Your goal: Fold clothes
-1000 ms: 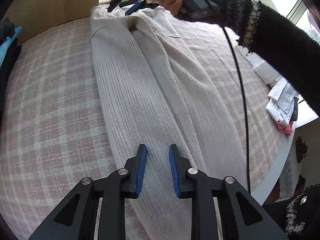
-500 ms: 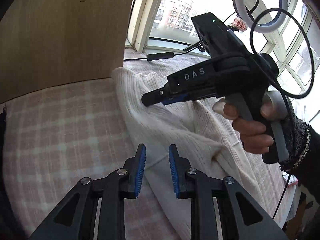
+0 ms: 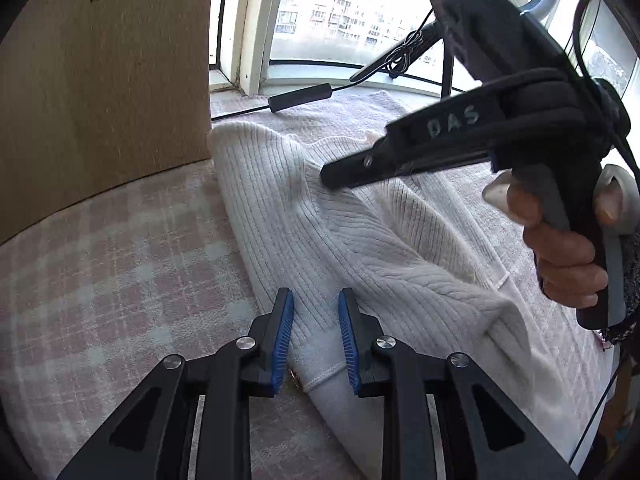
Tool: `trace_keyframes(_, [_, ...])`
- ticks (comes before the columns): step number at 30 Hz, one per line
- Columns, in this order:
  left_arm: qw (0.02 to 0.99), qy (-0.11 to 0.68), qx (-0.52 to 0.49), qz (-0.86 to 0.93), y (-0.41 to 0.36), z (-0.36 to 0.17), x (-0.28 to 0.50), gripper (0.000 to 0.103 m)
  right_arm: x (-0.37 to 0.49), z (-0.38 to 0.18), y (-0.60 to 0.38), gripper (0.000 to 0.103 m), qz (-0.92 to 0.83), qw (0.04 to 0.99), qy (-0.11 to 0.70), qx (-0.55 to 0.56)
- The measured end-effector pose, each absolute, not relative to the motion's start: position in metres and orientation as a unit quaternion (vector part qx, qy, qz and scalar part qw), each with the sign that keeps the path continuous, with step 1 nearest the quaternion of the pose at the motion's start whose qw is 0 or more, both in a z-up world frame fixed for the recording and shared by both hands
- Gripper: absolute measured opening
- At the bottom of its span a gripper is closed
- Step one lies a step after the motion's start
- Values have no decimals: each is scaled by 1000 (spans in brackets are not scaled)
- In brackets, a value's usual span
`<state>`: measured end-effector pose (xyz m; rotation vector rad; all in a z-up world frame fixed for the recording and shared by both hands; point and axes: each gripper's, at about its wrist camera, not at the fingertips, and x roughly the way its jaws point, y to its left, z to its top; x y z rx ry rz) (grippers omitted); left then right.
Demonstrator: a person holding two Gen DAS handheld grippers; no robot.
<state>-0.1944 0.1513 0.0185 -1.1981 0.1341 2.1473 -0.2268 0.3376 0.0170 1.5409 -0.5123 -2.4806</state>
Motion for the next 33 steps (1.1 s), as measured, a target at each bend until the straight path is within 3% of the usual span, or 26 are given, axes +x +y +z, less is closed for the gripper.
trace_keyframes(5, [332,61,-453,825,157,26,-218,22,-188,57,378,11,-863,15,-187,469])
trace_keyframes(11, [328,97,-448,826,176,21,-224,20,-157,34,430,11,-839,-49,-221,495])
trace_keyframes(14, [335,114,-418,837,183,35,-219,25,-155,21,434,11,-835,-34,-230,498])
trace_keyframes(18, [314,109,-442,833,191,22,-247,23,-174,6,419,11,-840,-6,-207,502])
trace_keyframes(23, [328,130,-440,826,207,11,-253,27,-198,-7,410,10,-837,-42,-160,522])
trace_keyframes(28, [313,83,-419,848,170,50,-244,26,-189,19,404,10,-848,-26,-152,507])
trace_keyframes(33, [298,53,-425,853,108,78,-199,26,-158,32,421,14,-838,11,-200,508])
